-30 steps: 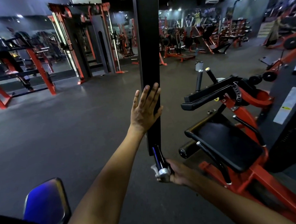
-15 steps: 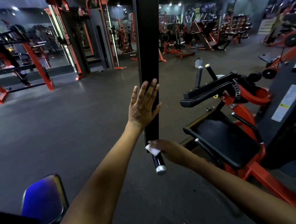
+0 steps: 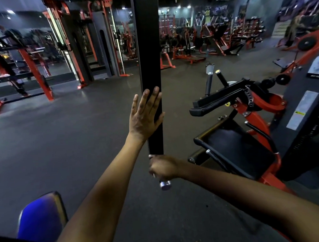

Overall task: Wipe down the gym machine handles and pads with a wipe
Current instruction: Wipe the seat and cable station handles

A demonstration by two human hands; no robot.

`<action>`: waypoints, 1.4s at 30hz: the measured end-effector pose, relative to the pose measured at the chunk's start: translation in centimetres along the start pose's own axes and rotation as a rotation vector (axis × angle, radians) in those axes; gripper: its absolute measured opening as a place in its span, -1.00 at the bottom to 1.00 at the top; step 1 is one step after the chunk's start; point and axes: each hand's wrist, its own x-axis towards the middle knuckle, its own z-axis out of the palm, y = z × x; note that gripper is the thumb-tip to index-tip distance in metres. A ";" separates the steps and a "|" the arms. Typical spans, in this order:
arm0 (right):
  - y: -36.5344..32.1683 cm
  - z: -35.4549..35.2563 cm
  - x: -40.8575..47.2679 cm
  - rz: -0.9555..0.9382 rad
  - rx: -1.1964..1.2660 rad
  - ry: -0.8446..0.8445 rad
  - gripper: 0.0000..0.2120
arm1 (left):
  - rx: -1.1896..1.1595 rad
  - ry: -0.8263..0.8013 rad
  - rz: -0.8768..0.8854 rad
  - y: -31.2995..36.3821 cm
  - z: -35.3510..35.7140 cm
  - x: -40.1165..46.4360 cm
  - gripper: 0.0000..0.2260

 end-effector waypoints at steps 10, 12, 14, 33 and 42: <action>-1.1 4.7 -5.5 0.109 1.146 0.557 -0.79 | 0.001 -0.012 -0.001 0.6 0.2 0.2 -0.38; -1.7 6.2 -4.9 0.357 1.223 0.867 -0.69 | -0.014 -0.013 -0.012 0.9 0.3 0.3 -0.36; -1.6 6.1 -3.9 0.626 1.142 1.080 -0.71 | -0.021 -0.013 -0.020 1.0 0.4 0.2 -0.35; 0.0 4.7 -0.9 0.903 2.204 0.513 -0.70 | -0.024 -0.021 -0.040 0.8 -0.2 0.1 -0.30; -1.4 6.2 -5.1 0.806 1.943 0.272 -0.71 | -0.001 -0.042 -0.036 0.8 -0.4 0.1 -0.29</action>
